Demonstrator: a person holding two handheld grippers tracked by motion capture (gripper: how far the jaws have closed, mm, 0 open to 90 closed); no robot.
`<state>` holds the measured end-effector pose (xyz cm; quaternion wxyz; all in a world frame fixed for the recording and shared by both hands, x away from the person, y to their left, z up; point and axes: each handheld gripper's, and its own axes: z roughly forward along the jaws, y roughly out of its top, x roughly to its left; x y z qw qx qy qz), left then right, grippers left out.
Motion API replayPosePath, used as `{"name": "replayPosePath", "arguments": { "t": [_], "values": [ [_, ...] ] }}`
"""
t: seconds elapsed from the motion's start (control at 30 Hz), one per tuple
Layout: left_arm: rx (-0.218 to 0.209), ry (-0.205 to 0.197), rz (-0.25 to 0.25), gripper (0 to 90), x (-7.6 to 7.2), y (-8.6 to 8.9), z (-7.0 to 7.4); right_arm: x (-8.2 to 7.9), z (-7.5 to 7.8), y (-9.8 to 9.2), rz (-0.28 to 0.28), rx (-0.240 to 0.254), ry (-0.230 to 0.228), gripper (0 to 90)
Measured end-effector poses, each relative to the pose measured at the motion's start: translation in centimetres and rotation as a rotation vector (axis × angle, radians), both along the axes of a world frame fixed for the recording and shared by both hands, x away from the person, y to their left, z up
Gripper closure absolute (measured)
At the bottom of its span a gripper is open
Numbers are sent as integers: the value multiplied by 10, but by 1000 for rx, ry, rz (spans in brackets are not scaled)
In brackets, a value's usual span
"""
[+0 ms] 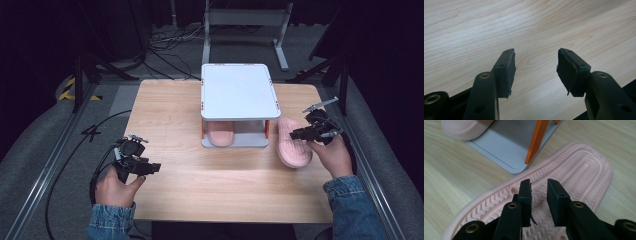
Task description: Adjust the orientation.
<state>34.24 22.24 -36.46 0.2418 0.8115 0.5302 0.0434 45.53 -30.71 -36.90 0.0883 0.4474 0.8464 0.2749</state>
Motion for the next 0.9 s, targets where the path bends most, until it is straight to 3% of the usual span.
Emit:
{"name": "replayPosePath", "arguments": {
  "t": [0.13,0.43,0.53,0.67,0.9],
  "values": [
    [-7,7,-1,485,1,0,-1,5,-4,5,-10,-28,10,776],
    [5,17,-18,497,5,-7,-5,6,-7,0,-30,-3,22,843],
    [-3,19,-19,499,5,-8,-4,3,-7,-5,-43,-16,8,873],
    [-6,26,-21,500,7,-9,-5,3,-9,-12,-48,14,19,879],
    [-10,28,-29,504,9,-11,-5,0,-9,-23,-73,18,22,886]
  ]
}}
